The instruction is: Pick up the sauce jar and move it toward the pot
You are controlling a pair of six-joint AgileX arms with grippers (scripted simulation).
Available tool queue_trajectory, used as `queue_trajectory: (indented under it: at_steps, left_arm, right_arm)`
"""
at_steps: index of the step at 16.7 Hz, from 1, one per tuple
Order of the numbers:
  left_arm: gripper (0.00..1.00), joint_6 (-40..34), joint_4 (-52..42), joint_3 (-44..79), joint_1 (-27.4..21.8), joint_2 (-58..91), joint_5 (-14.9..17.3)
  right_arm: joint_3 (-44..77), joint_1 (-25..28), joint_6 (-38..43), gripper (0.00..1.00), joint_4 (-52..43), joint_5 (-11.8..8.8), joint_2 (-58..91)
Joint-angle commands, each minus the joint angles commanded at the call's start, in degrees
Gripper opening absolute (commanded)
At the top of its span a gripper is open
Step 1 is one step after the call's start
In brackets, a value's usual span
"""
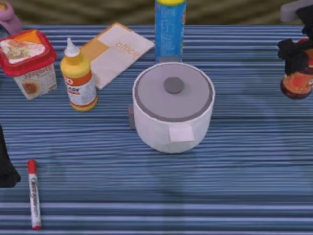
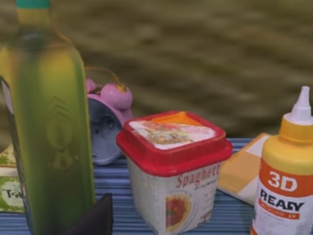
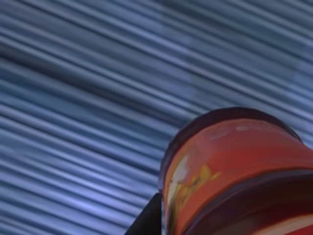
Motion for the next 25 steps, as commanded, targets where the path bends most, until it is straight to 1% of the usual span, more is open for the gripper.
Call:
queue_trajectory:
  at_steps: [5,7,9,11,16,22,25]
  left_arm:
    - [1.00,0.00,0.00,0.00,0.00,0.00,0.00]
    - [1.00,0.00,0.00,0.00,0.00,0.00,0.00]
    - [1.00,0.00,0.00,0.00,0.00,0.00,0.00]
    - [1.00,0.00,0.00,0.00,0.00,0.00,0.00]
    - [1.00,0.00,0.00,0.00,0.00,0.00,0.00]
    - [1.00,0.00,0.00,0.00,0.00,0.00,0.00]
    - [1.00,0.00,0.00,0.00,0.00,0.00,0.00]
  right_arm:
    - [-8.78,7.15,21.50,0.00,6.55,3.48,-2.74]
    - [-12.02,9.66,28.00,0.00,8.86,4.72,-3.79]
    - [-14.41,11.52,32.12,0.00,10.53,5.59,-4.53]
    - [-15.47,12.35,33.79,0.00,11.30,6.01,-4.87]
    - [-15.49,12.11,33.82,0.00,11.39,5.85,-4.50]
    - [-20.49,12.24,33.79,0.00,20.40,6.03,-0.97]
    - [-20.86,12.26,33.77,0.00,20.86,6.04,-0.70]
